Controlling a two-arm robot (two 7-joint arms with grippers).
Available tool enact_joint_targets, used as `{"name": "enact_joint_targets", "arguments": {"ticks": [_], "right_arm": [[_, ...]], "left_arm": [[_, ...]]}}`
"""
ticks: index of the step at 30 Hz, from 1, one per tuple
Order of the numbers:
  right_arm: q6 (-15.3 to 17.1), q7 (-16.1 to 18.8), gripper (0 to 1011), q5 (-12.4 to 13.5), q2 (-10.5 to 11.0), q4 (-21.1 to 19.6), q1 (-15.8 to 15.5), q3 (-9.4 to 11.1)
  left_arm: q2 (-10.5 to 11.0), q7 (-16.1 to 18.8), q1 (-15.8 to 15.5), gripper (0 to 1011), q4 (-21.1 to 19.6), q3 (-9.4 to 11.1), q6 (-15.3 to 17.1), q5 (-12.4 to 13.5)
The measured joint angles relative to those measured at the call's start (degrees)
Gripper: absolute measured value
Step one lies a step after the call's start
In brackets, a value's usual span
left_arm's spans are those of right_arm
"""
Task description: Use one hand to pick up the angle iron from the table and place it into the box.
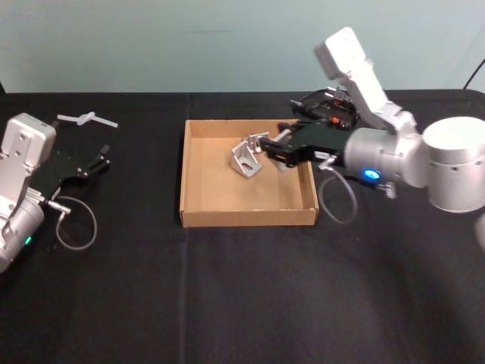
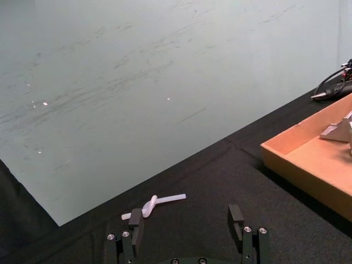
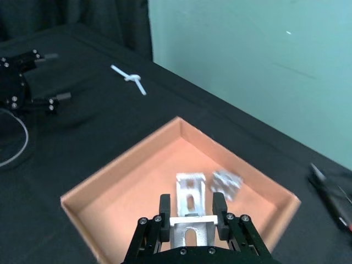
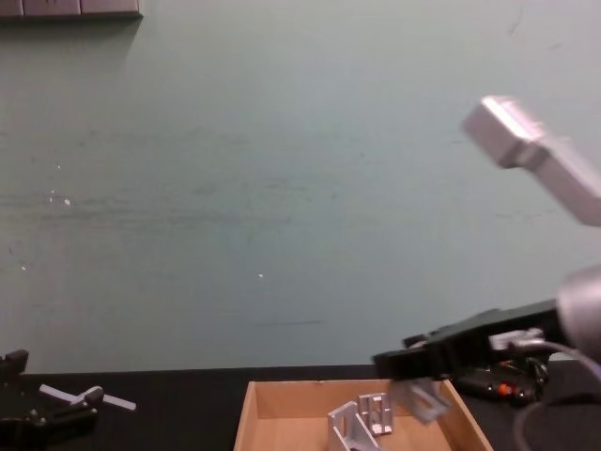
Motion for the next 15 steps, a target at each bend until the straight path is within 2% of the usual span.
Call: {"name": "enact_joint_targets", "arguments": {"ticks": [2, 3, 5, 8, 14, 15], "right_arm": [[-0.9, 0.2, 456, -0.8, -1.7, 2.5, 1.7, -1.2], [-1.7, 0.4, 456, -1.6, -3.2, 4.5, 3.1, -2.2], [-2.5, 0.6, 456, -2.4, -4.5, 6.7, 4.3, -3.1], [-5.0, 0.9, 456, -4.3, -8.0, 12.2, 7.2, -4.8], [-9.6, 1.1, 453, -6.5, -12.2, 20.3, 10.7, -5.9], [-9.6, 1.1, 453, -6.5, -12.2, 20.3, 10.7, -5.9]], "left_arm": [[0.0, 0.0, 0.0, 1005, 0.0, 0.0, 0.0, 0.0], [0.0, 0.0, 0.0, 1005, 0.0, 0.0, 0.0, 0.0], [0.0, 0.0, 0.0, 1005, 0.0, 0.0, 0.0, 0.0], [0.0, 0.0, 0.0, 1005, 0.0, 0.0, 0.0, 0.0], [0.0, 0.0, 0.0, 1005, 0.0, 0.0, 0.0, 0.0], [0.0, 0.0, 0.0, 1005, 0.0, 0.0, 0.0, 0.0]]}}
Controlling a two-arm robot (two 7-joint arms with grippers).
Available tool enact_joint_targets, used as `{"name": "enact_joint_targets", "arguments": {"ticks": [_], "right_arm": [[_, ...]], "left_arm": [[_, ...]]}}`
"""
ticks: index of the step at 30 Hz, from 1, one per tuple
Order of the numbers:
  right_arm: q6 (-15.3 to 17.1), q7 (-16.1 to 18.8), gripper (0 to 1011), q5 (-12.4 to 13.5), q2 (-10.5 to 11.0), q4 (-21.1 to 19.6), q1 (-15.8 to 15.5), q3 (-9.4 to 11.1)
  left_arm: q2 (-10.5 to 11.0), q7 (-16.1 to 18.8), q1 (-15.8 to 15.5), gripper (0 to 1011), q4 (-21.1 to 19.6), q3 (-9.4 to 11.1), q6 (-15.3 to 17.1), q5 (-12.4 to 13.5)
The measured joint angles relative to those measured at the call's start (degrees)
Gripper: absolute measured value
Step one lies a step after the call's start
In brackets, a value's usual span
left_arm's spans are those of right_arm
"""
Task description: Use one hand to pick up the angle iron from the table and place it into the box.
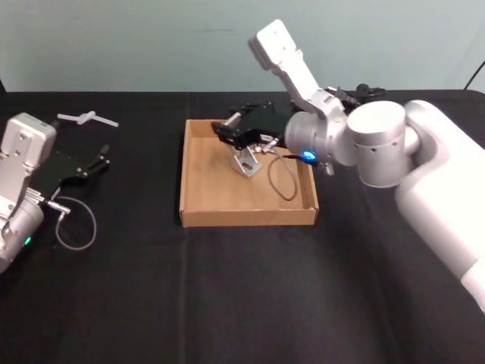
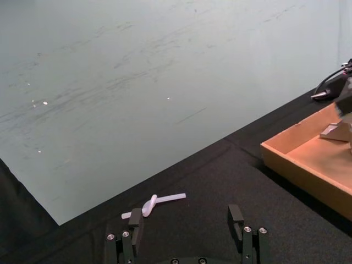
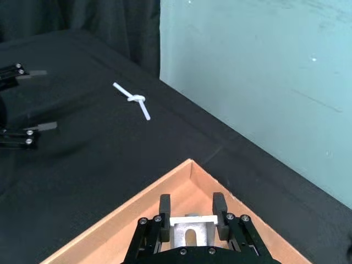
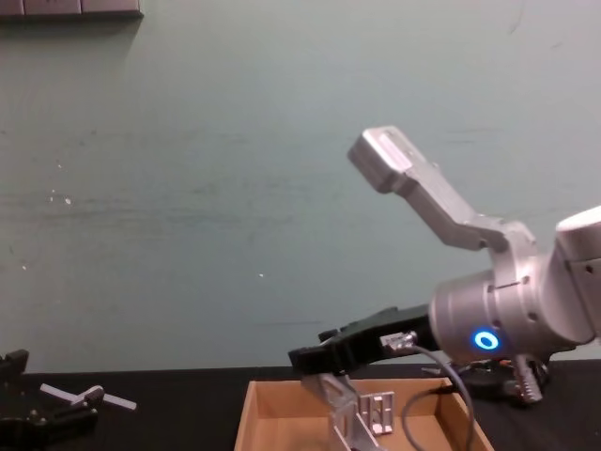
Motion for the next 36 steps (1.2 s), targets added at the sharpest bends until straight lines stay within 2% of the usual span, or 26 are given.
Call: {"name": "enact_joint_targets", "arguments": {"ticks": [1, 2, 7, 19, 23, 25, 26, 29, 30, 36], "right_arm": [[-0.3, 0.1, 456, -0.2, -0.5, 0.9, 0.4, -0.1], [-1.4, 0.5, 456, -0.9, -1.9, 3.8, 1.8, -0.3], [-1.8, 0.9, 456, -2.0, -3.6, 6.8, 3.3, -0.6], [-1.5, 1.0, 459, -2.2, -3.6, 6.9, 3.3, -0.6], [-1.5, 1.0, 600, -2.1, -3.5, 6.7, 3.2, -0.6], [-1.5, 1.0, 634, -2.0, -3.5, 6.6, 3.2, -0.6], [-1.4, 1.0, 693, -2.0, -3.5, 6.6, 3.2, -0.6], [-1.4, 1.0, 757, -2.0, -3.4, 6.6, 3.1, -0.6], [-1.4, 1.0, 813, -2.0, -3.4, 6.6, 3.1, -0.6], [-1.4, 0.9, 947, -1.9, -3.4, 6.5, 3.1, -0.5]], "left_arm": [[0.0, 0.0, 0.0, 1005, 0.0, 0.0, 0.0, 0.0], [0.0, 0.0, 0.0, 1005, 0.0, 0.0, 0.0, 0.0], [0.0, 0.0, 0.0, 1005, 0.0, 0.0, 0.0, 0.0], [0.0, 0.0, 0.0, 1005, 0.0, 0.0, 0.0, 0.0], [0.0, 0.0, 0.0, 1005, 0.0, 0.0, 0.0, 0.0], [0.0, 0.0, 0.0, 1005, 0.0, 0.0, 0.0, 0.0], [0.0, 0.0, 0.0, 1005, 0.0, 0.0, 0.0, 0.0], [0.0, 0.0, 0.0, 1005, 0.0, 0.0, 0.0, 0.0], [0.0, 0.0, 0.0, 1005, 0.0, 0.0, 0.0, 0.0], [0.0, 0.0, 0.0, 1005, 0.0, 0.0, 0.0, 0.0]]}}
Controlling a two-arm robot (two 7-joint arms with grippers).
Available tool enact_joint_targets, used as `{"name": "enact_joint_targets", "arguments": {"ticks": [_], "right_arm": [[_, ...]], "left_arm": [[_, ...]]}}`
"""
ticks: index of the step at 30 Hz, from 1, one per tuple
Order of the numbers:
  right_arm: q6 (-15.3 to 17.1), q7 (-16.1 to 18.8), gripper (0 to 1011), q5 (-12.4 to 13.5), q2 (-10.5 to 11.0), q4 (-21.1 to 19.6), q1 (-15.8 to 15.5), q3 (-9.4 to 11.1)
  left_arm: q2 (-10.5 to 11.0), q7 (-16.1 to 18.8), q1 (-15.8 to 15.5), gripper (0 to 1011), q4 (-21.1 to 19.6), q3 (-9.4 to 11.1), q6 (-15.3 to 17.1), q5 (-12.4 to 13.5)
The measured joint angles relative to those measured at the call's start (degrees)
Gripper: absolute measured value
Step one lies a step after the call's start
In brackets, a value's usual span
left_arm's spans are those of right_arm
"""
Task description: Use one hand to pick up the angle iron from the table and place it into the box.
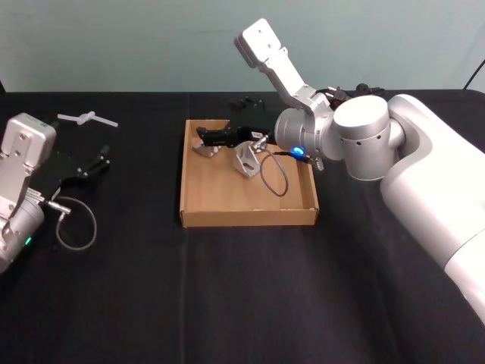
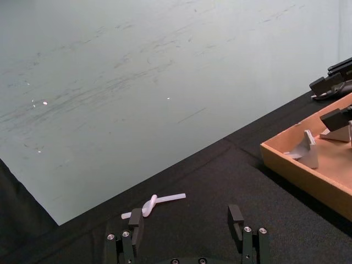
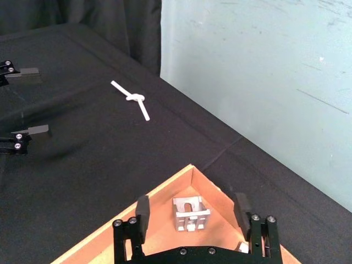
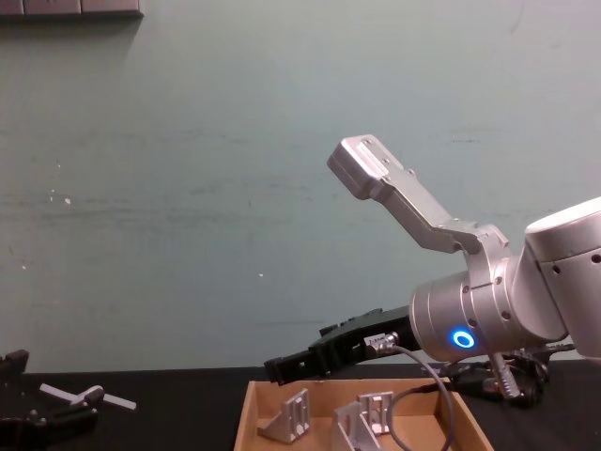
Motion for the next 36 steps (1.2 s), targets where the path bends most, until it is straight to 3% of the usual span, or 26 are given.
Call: {"name": "enact_joint_targets", "arguments": {"ticks": [2, 7, 17, 21, 29, 36], "right_arm": [[0.0, 0.0, 1002, 0.0, 0.0, 0.0, 0.0, 0.0], [0.0, 0.0, 1000, 0.0, 0.0, -0.1, 0.0, 0.0], [-1.9, 0.0, 1000, 0.3, 3.3, -6.7, -6.1, 2.9], [-4.7, -0.3, 1000, 0.7, 5.1, -10.4, -9.7, 4.7], [-14.0, -3.1, 1000, -0.5, 7.7, -16.4, -16.9, 7.6], [-21.4, -6.4, 1000, -3.3, 8.1, -17.5, -21.3, 9.0]], "left_arm": [[0.0, 0.0, 0.0, 1005, 0.0, 0.0, 0.0, 0.0], [0.0, 0.0, 0.0, 1005, 0.0, 0.0, 0.0, 0.0], [0.0, 0.0, 0.0, 1005, 0.0, 0.0, 0.0, 0.0], [0.0, 0.0, 0.0, 1005, 0.0, 0.0, 0.0, 0.0], [0.0, 0.0, 0.0, 1005, 0.0, 0.0, 0.0, 0.0], [0.0, 0.0, 0.0, 1004, 0.0, 0.0, 0.0, 0.0]]}}
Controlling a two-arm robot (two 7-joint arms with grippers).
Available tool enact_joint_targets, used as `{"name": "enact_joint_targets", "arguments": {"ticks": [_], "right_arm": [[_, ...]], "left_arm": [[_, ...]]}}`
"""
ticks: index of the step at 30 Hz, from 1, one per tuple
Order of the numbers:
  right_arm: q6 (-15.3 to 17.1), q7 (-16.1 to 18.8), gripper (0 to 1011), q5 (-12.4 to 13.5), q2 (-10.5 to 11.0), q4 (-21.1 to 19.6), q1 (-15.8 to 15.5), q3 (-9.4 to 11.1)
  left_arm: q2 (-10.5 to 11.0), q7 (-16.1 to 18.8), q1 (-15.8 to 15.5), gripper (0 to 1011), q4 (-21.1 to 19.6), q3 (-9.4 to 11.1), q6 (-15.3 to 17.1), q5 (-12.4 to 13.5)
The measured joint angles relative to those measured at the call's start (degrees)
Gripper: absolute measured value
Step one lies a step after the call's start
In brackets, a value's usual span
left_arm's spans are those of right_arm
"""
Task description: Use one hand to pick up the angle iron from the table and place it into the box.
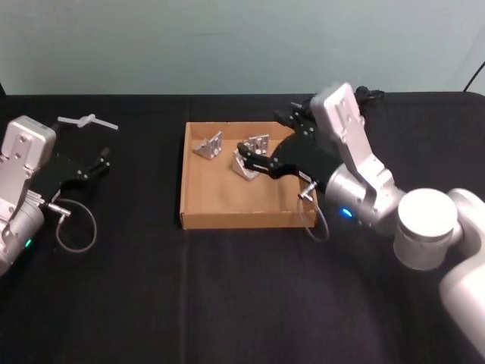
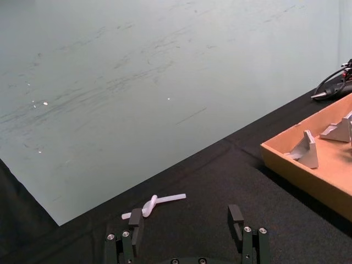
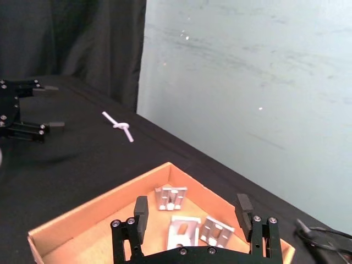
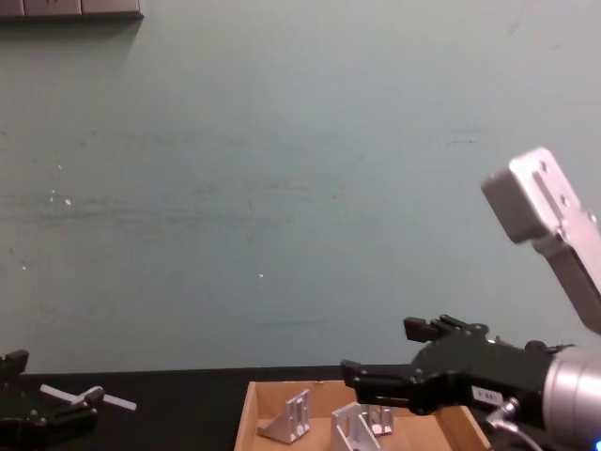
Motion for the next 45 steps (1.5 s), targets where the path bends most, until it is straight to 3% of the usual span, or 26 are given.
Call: {"name": "enact_joint_targets", "arguments": {"ticks": [8, 16, 45], "right_arm": [[-6.4, -4.2, 1000, -3.3, -0.8, 1.1, -3.5, 1.5], [-9.0, -6.3, 1000, -5.2, -1.9, 2.3, -4.9, 2.7], [-9.0, -6.3, 1000, -5.2, -2.2, 2.5, -4.9, 2.9]], "left_arm": [[0.0, 0.0, 0.0, 1005, 0.0, 0.0, 0.0, 0.0], [0.0, 0.0, 0.0, 1005, 0.0, 0.0, 0.0, 0.0], [0.0, 0.0, 0.0, 1005, 0.0, 0.0, 0.0, 0.0]]}}
